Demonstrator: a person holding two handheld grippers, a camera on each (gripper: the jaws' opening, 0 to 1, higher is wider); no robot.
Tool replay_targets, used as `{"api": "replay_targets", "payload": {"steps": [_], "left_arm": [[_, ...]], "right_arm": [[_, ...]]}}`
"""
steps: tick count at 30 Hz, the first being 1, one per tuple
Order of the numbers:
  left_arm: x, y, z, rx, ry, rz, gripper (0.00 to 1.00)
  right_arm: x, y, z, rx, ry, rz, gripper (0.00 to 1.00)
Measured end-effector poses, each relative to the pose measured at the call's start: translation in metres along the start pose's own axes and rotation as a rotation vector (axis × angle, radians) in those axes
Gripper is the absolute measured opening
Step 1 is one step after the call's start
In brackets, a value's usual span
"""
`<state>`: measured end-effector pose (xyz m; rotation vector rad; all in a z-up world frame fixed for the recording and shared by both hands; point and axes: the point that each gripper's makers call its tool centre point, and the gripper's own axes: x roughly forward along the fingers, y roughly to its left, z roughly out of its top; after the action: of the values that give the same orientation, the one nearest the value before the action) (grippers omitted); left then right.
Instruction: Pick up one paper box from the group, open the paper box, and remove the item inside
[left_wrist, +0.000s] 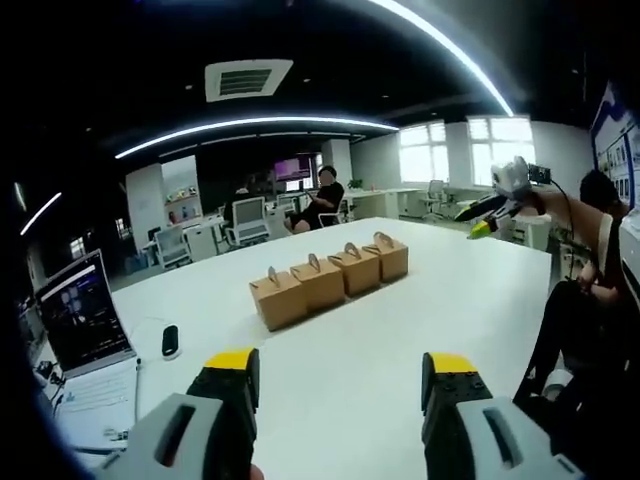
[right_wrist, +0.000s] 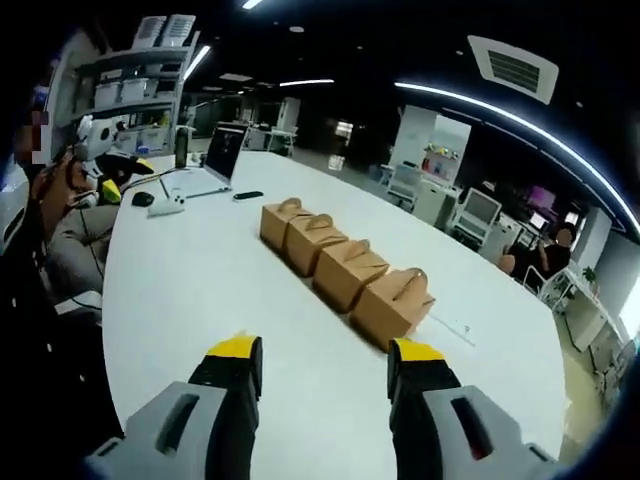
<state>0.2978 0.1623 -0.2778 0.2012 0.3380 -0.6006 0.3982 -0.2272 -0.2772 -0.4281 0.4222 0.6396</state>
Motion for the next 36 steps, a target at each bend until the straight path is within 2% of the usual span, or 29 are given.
{"api": "replay_targets", "payload": {"steps": [7,12,16,18,23,31,36], "left_arm": [[-0.005,0.011,-0.010,-0.020,-0.003,0.016,0.66],[-0.005,0.016,-0.020,-0.030,0.011,0.019,0.66],[-0.006,0.016,-0.024,-0.035,0.008,0.020,0.65],[-0.007,0.017,-0.028,-0.039,0.007,0.024,0.65],[-0.009,0.017,-0.038,-0.059,0.010,0.026,0.65],[-0.012,0.022,-0.051,-0.091,0.025,0.041,0.65],[-0.015,0.028,-0.053,-0.098,0.029,0.059,0.65]], "right_arm": [[0.047,-0.020,0.006,-0.006,0.050,-0.019,0.47],[0.077,-0.038,0.006,0.028,0.086,-0.039,0.43],[0.098,-0.056,0.006,0.100,0.099,-0.086,0.37],[0.108,-0.064,0.006,0.110,0.099,-0.102,0.35],[0.135,-0.080,-0.002,0.139,0.127,-0.139,0.31],[0.164,-0.092,-0.005,0.166,0.150,-0.174,0.30],[0.171,-0.105,-0.007,0.187,0.164,-0.226,0.24]]}}
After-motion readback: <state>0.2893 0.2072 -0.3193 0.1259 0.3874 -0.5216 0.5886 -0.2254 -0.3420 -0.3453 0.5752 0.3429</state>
